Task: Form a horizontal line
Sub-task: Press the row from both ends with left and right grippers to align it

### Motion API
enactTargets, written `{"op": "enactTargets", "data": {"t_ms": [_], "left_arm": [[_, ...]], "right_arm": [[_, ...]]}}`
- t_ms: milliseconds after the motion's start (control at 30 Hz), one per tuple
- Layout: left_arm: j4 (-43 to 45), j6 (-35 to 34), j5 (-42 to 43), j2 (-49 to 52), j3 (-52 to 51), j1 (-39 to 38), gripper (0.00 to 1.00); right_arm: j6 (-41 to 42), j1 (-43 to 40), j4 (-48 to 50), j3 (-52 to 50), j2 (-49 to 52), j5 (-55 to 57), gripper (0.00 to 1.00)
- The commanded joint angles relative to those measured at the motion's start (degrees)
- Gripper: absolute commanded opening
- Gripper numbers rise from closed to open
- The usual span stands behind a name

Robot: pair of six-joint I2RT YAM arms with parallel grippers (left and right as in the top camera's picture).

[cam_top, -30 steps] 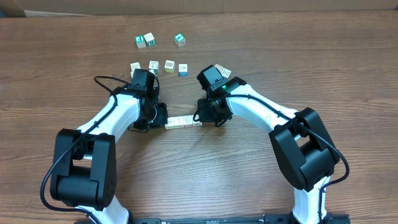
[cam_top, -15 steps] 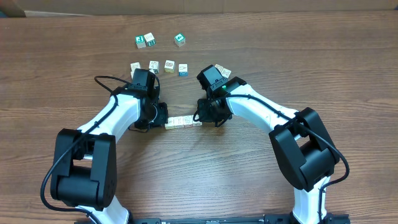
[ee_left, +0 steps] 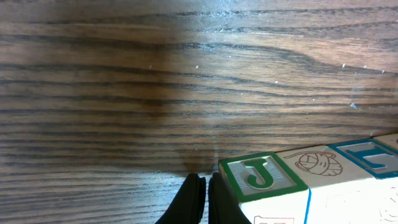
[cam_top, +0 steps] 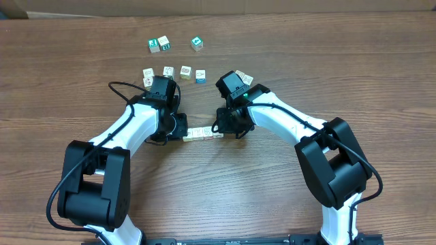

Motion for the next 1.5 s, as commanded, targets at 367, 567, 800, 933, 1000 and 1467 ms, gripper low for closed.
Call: {"op": "enactTargets", "data": {"t_ms": [367,567,800,933,1000,1467], "left_arm": [[1.25,-0.83,-0.55,-0.59,-0.74,-0.39,0.04],[2.1,-0.83,-0.37,-0.59,-0.74,-0.39,0.04],[2.75,-0.83,-0.09,-0.59,-0.72,-0.44,0.04],[3.43,-0.83,1.88,-0.59,-0.74,-0.44,0.04],[4.04,-0.96,2.64,-0.59,-0.72,-0.46,0.04],[5.27,-1.29,1.88,-0.59,-0.74,-3.63,0.04]], "right_arm": [[3.08,0.15,-0.31,-0.39,0.87,-0.09,0.04],[3.5,0.15,-0.31,-0.39,0.87,-0.09,0.04],[4.79,0.15,-0.39,-0.39,0.87,-0.07,0.04],[5.01,0.15,-0.31,-0.39,0.87,-0.09,0.04],[5.44,0.15,-0.28,-0.39,0.87,-0.07,0.04],[9.25,0.15,0.44,-0.39,0.87,-0.04,0.04]]}}
